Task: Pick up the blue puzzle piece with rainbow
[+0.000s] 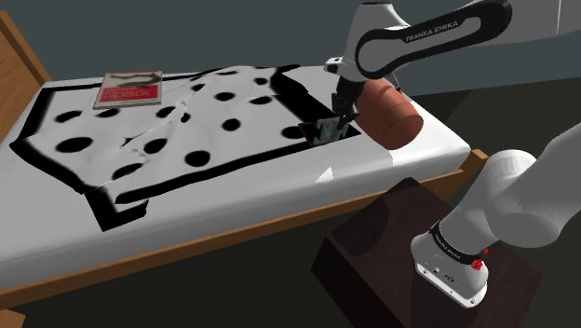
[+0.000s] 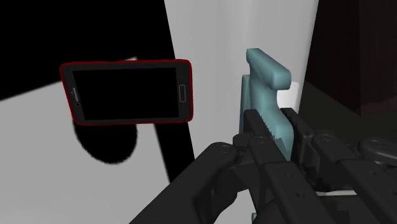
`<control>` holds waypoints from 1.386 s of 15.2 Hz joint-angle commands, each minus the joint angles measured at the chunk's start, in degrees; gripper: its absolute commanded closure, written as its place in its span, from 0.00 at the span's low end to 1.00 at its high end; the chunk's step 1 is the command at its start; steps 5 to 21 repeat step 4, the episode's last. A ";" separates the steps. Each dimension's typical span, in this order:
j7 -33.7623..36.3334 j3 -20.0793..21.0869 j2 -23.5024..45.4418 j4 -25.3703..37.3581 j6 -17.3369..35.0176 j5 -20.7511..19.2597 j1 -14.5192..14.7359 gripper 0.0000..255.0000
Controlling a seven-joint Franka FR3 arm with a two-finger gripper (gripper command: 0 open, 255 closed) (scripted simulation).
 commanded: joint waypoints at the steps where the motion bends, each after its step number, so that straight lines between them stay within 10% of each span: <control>1: 0.06 0.03 -0.78 0.88 -1.67 -0.21 -0.09 1.00; 21: 0.16 0.10 -1.17 1.44 -2.60 -0.30 -0.10 1.00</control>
